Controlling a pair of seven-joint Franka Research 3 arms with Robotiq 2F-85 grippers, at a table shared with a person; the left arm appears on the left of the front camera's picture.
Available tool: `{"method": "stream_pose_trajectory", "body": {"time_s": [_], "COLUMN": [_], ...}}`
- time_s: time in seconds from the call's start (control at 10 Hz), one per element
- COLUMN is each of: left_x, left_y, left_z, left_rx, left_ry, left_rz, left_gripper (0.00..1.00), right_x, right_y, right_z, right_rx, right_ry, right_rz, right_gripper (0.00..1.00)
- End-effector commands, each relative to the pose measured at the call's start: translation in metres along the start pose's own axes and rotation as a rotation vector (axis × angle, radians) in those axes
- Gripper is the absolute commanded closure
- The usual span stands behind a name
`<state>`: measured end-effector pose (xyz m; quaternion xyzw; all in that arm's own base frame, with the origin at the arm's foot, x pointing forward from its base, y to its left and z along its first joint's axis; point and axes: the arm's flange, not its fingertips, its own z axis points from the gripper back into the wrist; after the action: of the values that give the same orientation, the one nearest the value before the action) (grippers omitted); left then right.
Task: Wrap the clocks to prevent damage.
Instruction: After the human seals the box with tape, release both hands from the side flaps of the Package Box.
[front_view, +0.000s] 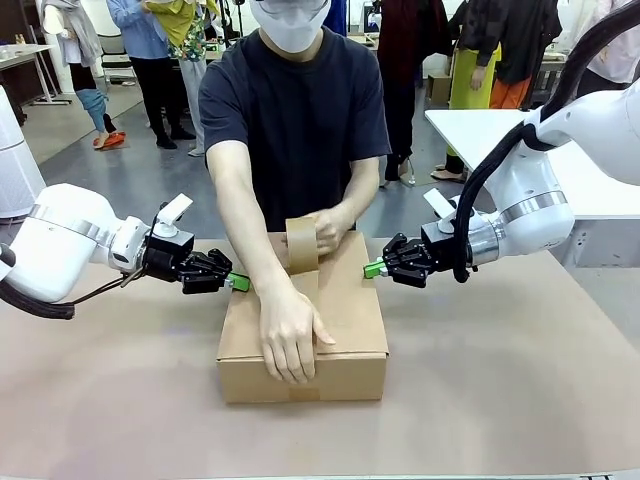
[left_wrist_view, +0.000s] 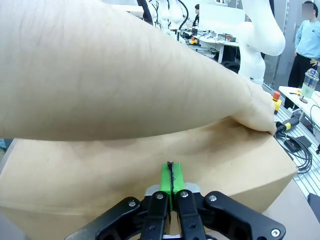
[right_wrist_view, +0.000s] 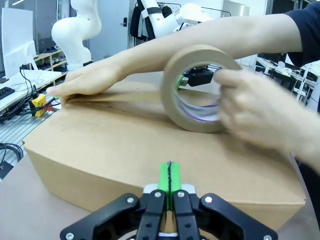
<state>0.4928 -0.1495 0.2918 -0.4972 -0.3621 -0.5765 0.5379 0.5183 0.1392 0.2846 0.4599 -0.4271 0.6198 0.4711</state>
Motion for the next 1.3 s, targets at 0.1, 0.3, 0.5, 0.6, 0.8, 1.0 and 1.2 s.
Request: {"method": "stream_pose_trajectory", "body": {"time_s": [0.1,0.3,0.5,0.6,0.8,1.0,1.2], "left_x": [-0.0024,-0.0024,-0.0024,-0.0024,-0.0024,-0.0024,-0.0024], "left_y": [0.0021,0.0021,0.0021,0.0021,0.0021,0.0021,0.0021], "left_z": [-0.0017,-0.0017,-0.0017,-0.0017,-0.0017,-0.0017,-0.0017], "left_rx": [0.009,0.009,0.009,0.009,0.009,0.009,0.009], "left_ry": [0.003,0.003,0.003,0.003,0.003,0.003,0.003], "left_rz": [0.013,0.013,0.013,0.013,0.013,0.013,0.013], "left_gripper": [0.99,0.99,0.99,0.99,0.99,0.99,0.99], "right_x": [-0.0029,-0.0029,-0.0029,-0.0029,-0.0029,-0.0029,-0.0029], "right_y": [0.0007,0.0007,0.0007,0.0007,0.0007,0.0007,0.0007], "right_z": [0.0005,0.0005,0.0005,0.0005,0.0005,0.0005,0.0005], "right_rx": [-0.008,-0.008,-0.008,-0.008,-0.008,-0.008,-0.008], "right_ry": [0.008,0.008,0.008,0.008,0.008,0.008,0.008], "right_rz": [-0.004,-0.004,-0.004,-0.004,-0.004,-0.004,-0.004], "right_gripper": [0.99,0.99,0.99,0.99,0.99,0.99,0.99]}}
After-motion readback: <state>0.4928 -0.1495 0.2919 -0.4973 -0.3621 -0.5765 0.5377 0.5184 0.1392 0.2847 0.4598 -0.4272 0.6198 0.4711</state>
